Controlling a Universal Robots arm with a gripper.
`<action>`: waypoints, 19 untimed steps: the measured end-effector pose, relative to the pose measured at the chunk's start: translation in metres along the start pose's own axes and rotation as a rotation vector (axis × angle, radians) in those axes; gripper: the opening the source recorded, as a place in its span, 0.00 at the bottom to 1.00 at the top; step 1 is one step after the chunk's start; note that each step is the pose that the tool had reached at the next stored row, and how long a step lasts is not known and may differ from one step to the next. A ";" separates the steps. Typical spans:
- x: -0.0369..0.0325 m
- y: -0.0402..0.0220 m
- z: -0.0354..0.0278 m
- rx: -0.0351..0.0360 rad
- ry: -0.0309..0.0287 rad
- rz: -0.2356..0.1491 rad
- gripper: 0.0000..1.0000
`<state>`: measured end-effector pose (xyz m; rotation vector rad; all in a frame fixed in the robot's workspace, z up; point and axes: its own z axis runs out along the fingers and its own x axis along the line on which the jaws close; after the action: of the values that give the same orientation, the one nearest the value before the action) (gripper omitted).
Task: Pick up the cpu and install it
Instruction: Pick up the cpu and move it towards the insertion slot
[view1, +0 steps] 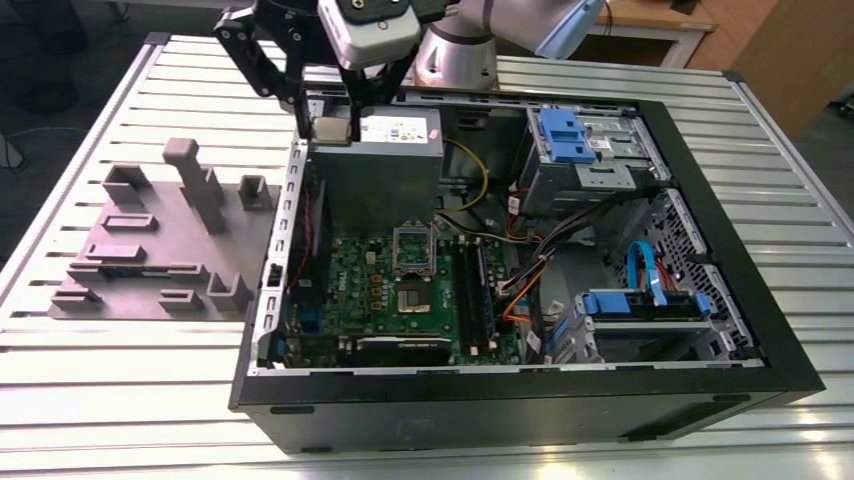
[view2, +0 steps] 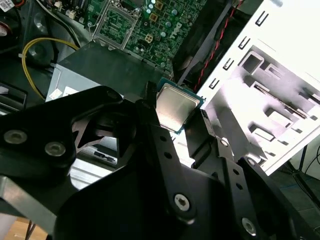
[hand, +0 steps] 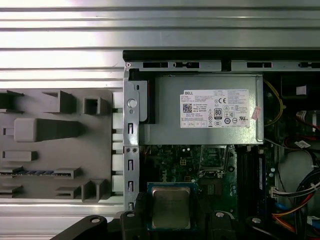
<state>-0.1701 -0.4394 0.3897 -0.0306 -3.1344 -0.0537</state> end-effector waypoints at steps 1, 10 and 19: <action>-0.0009 0.0000 0.0001 -0.0001 -0.0001 0.001 0.47; -0.0091 -0.0005 0.0002 0.0000 -0.0002 0.006 0.47; -0.0172 -0.0007 0.0003 0.0000 -0.0004 0.011 0.47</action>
<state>-0.1530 -0.4404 0.3893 -0.0472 -3.1344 -0.0537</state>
